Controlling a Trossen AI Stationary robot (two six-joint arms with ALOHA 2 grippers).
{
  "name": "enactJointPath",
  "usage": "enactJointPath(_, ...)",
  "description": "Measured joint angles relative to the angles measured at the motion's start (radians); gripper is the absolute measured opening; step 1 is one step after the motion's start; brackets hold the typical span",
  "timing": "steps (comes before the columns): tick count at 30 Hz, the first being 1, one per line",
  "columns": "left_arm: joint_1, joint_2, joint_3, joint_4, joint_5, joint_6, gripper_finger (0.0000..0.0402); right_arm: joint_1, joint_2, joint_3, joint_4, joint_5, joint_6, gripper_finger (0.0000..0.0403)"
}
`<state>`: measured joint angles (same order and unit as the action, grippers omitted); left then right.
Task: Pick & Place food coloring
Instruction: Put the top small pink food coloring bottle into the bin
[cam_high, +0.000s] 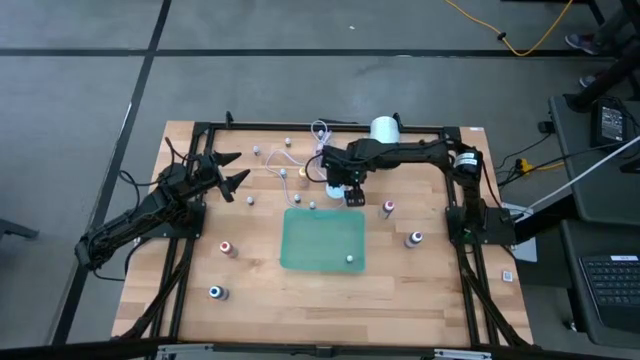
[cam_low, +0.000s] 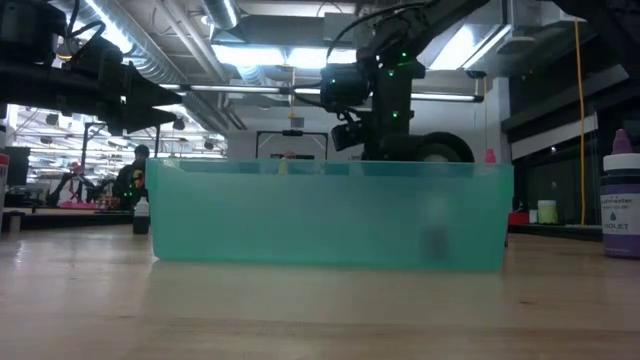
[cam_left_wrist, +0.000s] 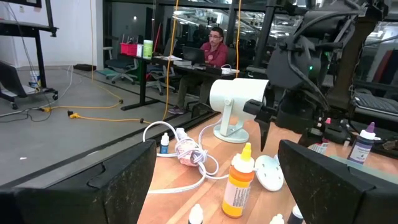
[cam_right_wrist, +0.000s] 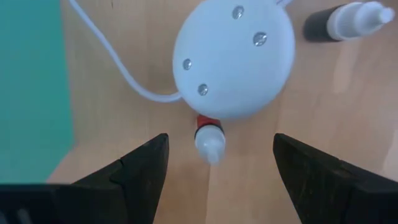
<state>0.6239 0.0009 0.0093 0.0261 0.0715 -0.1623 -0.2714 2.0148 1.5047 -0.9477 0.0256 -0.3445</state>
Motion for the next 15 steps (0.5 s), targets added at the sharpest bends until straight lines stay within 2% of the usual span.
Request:
enactJointPath(8, 0.000, 0.000, 0.000, 0.000, 0.000, 0.000, 0.0333, 0.000, 0.000, -0.066, 0.041, -0.018, -0.010, 0.0288)
enactJointPath(15, 0.000, 0.000, 0.000, 0.000, 0.000, 0.000, 0.0333, 0.000, 0.000, -0.070, 0.057, -0.020, -0.001, 0.0286)
